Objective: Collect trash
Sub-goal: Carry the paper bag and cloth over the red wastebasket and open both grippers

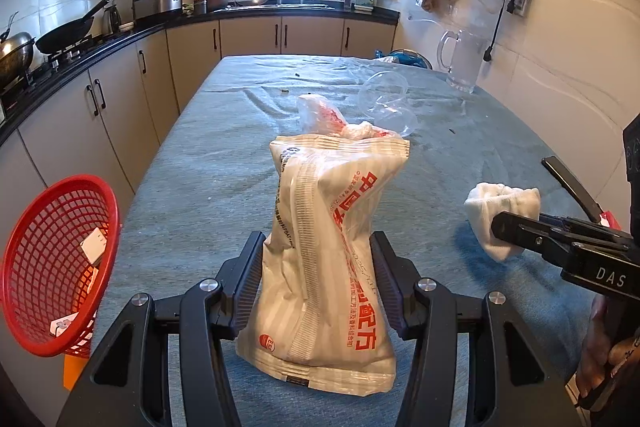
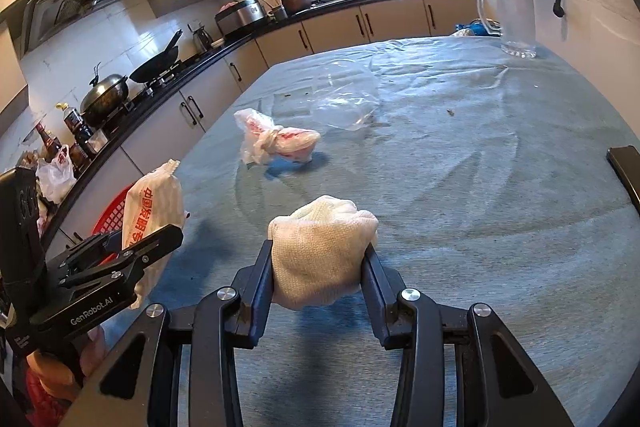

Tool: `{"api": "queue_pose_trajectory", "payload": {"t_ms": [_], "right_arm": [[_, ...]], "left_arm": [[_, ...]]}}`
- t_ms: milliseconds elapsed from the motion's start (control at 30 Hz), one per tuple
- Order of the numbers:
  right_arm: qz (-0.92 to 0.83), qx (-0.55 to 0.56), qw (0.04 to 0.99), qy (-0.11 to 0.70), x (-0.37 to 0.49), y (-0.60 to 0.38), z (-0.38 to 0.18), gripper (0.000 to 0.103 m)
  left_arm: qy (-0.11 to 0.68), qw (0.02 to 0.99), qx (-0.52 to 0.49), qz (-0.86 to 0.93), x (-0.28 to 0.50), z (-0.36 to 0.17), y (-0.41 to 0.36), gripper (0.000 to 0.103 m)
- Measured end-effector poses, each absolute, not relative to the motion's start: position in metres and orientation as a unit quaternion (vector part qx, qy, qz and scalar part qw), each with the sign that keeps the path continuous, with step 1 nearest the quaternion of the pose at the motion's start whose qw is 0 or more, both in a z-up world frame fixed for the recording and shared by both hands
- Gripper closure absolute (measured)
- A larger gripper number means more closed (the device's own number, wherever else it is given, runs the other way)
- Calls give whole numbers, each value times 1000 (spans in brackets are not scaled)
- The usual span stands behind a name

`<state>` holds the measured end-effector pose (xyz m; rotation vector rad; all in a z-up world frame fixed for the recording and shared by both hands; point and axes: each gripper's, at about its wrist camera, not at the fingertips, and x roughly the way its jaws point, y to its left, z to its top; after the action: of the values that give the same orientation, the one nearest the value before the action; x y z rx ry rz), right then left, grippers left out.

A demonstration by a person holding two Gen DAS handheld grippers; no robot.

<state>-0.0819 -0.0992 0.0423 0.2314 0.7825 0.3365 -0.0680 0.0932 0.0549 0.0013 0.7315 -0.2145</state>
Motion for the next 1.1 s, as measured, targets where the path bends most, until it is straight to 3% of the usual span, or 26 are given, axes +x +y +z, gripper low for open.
{"api": "queue_pose_trajectory", "payload": {"t_ms": [567,1100], "right_arm": [[198,75,900,380,-79,-51,55,59],[249,39,892,375,-63,18,72,59]], "left_arm": [[347,934,-30,-80,-76,58,128,51],[312,948,-66,6,-89,71,207,51]]}}
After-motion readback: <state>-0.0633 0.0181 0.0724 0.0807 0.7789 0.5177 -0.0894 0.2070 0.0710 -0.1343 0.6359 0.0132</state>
